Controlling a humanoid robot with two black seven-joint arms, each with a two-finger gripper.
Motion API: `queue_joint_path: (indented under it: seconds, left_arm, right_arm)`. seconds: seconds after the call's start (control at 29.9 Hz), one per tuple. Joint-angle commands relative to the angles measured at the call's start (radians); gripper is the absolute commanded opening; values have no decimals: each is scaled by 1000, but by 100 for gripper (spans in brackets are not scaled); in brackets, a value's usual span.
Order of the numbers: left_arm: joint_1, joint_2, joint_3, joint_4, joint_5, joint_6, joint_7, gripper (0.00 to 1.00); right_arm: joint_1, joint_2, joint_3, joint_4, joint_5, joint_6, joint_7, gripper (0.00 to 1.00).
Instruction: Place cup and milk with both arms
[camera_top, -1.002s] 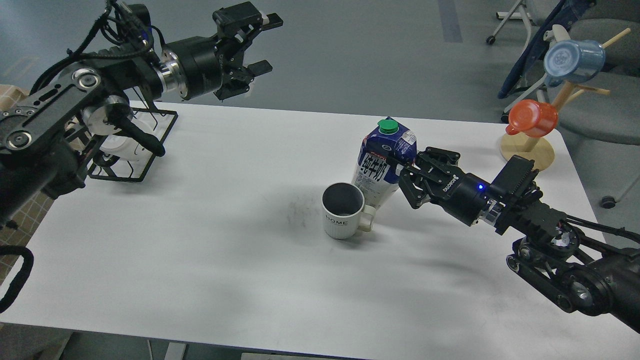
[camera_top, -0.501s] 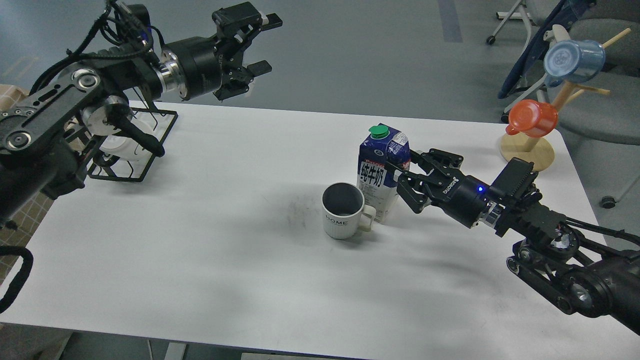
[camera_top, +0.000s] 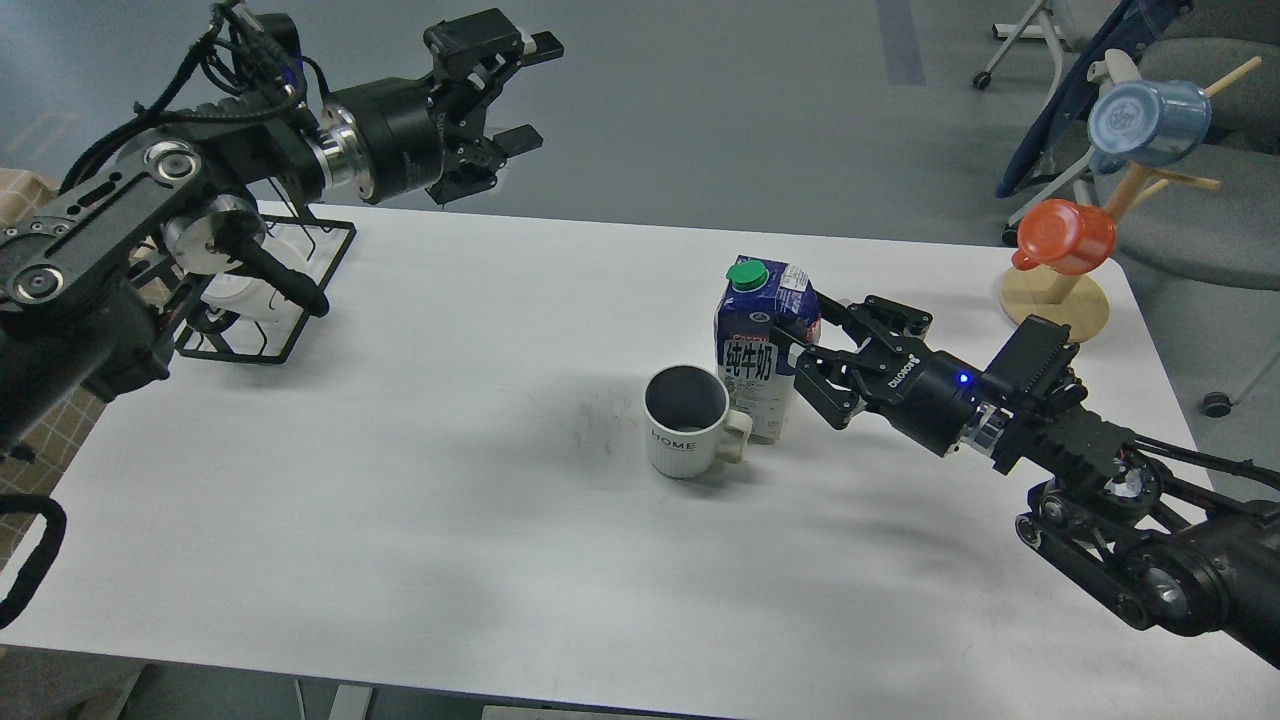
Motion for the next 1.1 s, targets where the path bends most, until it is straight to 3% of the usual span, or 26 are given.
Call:
queue_joint_path:
  seconds: [0.0,0.4,0.7,0.8,0.94,1.07]
  left_arm:
    - [0,0,0,0,1,0,0,95]
    - [0,-3,2,-2,3,0,0,95]
    - [2,-2,0,-2,3,-3,0,96]
    - [2,0,0,-3,3,-3,0,96]
    - [0,1,-1,-5,0,-2,2,96]
    - [-2,0,-8,-5,-9,-2,0,98]
  right_arm:
    - [-2,-5,-1,21,2,3,0,58]
    - [-28,-136,-1,113,5,9,0,66]
    - [-51,-336,3,276,17,17,0,73]
    - [-51,-435,9,358,78,34,0,74]
    - [-2,-600,44,439,337,104,0,74]
    - [102,-656,83,424,551,218,0,77]
